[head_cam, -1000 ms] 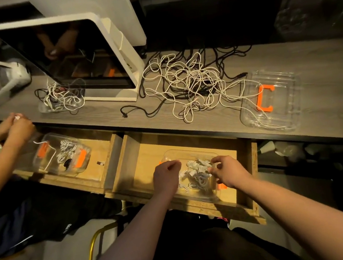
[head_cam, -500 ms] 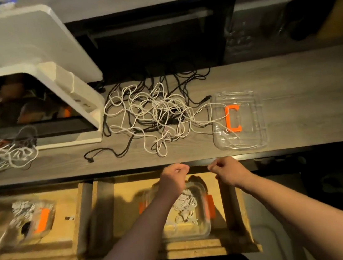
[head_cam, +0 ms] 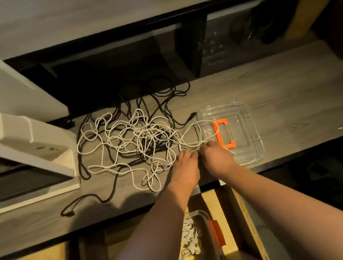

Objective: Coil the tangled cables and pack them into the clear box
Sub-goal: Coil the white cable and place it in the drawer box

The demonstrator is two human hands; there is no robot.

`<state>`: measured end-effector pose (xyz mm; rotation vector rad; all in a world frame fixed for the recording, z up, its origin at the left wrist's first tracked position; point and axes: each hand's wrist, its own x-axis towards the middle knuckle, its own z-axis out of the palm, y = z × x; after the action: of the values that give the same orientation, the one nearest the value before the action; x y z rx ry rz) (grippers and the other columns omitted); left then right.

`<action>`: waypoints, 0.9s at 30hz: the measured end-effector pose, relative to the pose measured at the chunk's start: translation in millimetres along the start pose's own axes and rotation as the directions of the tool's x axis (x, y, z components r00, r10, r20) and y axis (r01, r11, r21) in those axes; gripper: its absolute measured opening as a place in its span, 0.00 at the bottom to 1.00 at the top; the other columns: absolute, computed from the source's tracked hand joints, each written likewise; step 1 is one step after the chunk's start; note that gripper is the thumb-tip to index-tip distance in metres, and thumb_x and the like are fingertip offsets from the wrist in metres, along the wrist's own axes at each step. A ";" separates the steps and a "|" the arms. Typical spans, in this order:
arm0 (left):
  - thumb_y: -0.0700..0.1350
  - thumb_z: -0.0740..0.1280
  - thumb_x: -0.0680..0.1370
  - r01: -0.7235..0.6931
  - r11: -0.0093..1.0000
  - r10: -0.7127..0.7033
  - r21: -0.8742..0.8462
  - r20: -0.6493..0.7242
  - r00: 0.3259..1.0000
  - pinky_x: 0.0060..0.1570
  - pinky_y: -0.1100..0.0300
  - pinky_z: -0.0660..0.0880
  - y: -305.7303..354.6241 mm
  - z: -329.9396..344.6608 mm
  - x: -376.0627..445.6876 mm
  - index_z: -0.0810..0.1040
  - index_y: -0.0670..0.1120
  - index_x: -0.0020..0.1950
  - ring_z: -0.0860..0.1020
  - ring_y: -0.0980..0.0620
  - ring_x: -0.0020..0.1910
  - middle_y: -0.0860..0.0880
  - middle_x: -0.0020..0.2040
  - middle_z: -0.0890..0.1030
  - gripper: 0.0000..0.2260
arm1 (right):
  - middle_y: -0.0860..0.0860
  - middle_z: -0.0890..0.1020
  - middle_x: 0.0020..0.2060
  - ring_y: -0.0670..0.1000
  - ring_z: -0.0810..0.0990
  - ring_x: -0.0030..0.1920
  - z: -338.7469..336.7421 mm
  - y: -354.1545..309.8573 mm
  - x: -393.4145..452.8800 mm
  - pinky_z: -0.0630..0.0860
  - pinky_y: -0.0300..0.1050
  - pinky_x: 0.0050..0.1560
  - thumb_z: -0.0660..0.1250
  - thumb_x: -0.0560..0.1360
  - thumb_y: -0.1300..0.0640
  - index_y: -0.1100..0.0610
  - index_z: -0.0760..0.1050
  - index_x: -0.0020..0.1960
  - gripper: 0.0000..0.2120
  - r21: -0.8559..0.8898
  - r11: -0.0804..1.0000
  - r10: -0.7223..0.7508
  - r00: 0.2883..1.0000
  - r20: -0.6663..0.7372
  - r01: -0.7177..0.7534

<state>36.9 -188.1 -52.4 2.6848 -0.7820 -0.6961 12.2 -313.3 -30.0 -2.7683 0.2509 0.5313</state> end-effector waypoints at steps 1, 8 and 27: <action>0.38 0.64 0.78 -0.005 0.998 0.004 0.056 0.018 1.000 0.70 0.49 0.67 -0.1 0.4 6.0 0.67 0.44 0.74 0.63 0.43 0.72 0.43 0.72 0.66 0.24 | 0.58 0.75 0.60 0.59 0.71 0.64 1.5 1.0 2.5 0.71 0.51 0.60 0.62 0.79 0.60 0.59 0.76 0.62 0.13 -0.051 0.999 -0.008 1.000 0.017 0.009; 0.46 0.61 0.82 -0.068 0.986 0.065 0.152 0.023 0.998 0.66 0.50 0.66 -11.8 1.3 3.4 0.76 0.44 0.64 0.67 0.43 0.65 0.43 0.63 0.74 0.13 | 0.57 0.71 0.67 0.58 0.67 0.69 15.4 5.1 4.4 0.66 0.52 0.67 0.64 0.79 0.54 0.56 0.73 0.66 0.17 -0.255 0.963 -0.078 0.996 0.031 0.083; 0.54 0.56 0.84 0.143 0.825 -0.364 -0.547 -0.320 0.875 0.61 0.63 0.62 25.6 -24.2 -114.7 0.84 0.46 0.51 0.66 0.59 0.58 0.55 0.55 0.74 0.19 | 0.48 0.78 0.39 0.46 0.74 0.43 -15.8 22.6 -110.8 0.71 0.45 0.46 0.56 0.84 0.52 0.51 0.74 0.45 0.12 0.471 0.855 -0.144 0.972 -0.188 0.218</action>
<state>-46.8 -142.3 20.3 2.3250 -0.0886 -0.2987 -89.1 -327.3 20.7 -2.2994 0.1294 0.1783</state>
